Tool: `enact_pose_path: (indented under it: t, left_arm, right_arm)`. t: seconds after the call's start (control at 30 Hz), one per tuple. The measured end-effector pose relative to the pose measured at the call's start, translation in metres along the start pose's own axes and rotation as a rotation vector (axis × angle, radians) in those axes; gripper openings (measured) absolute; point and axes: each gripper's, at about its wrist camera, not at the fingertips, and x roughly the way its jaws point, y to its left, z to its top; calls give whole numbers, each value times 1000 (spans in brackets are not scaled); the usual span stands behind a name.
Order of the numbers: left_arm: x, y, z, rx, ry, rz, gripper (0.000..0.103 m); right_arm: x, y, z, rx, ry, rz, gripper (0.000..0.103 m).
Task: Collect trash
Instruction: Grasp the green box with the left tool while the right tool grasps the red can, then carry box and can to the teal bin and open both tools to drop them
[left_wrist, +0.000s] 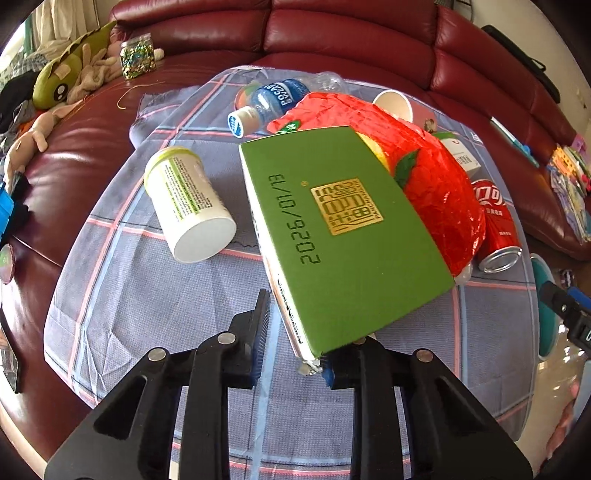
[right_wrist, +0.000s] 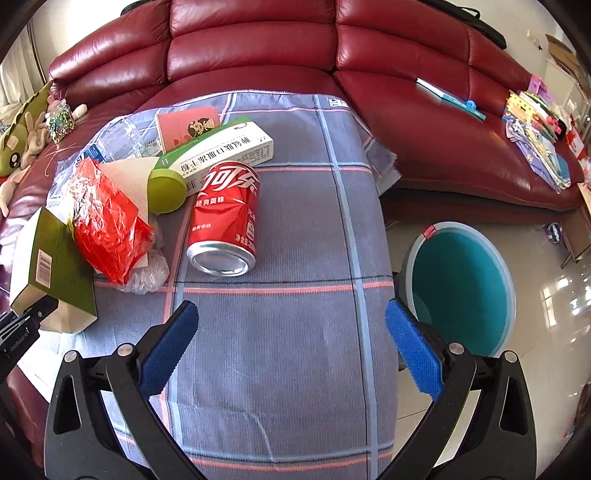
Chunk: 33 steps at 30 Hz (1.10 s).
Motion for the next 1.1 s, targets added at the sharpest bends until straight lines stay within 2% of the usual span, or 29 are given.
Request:
enact_pose_path:
  t: [0.23,0.3,0.33,0.37,0.43,0.5,0.57,0.6,0.73,1.1]
  left_arm:
    - [17,8,1,6,35,-2,25]
    - [19,6,2,21,34,-13,24]
    - [20,6,2,30,31,-18,17]
    - [20,4,1,41,27,-18,15]
    - [20,4,1,55,26,-24,6]
    - [18,5,2,60,23,-39,2]
    - [13,3,3,75,13,-36,2]
    - [11,2,3,84,7,-33,1]
    - [-1,0,4,100,-14,-29,1]
    - [-60,7,0,114,-95,-44,1]
  right_arm:
    - [35,27,41,-65,41,49,97]
    - [48,32,51,-79,58,52,94]
    - [55,34,55,-85,69,49,88]
    - [62,35,59,-84,86,57,83]
    - [75,34,64,-78,121,72,79]
    - [86,34,66,-72,153,79,78]
    - [94,33,64,-54,190,124,65]
    - [94,33,63,-49,198,144,55]
    - [81,37,52,-50,175,195,54]
    - [13,18,33,-49,49,214,54]
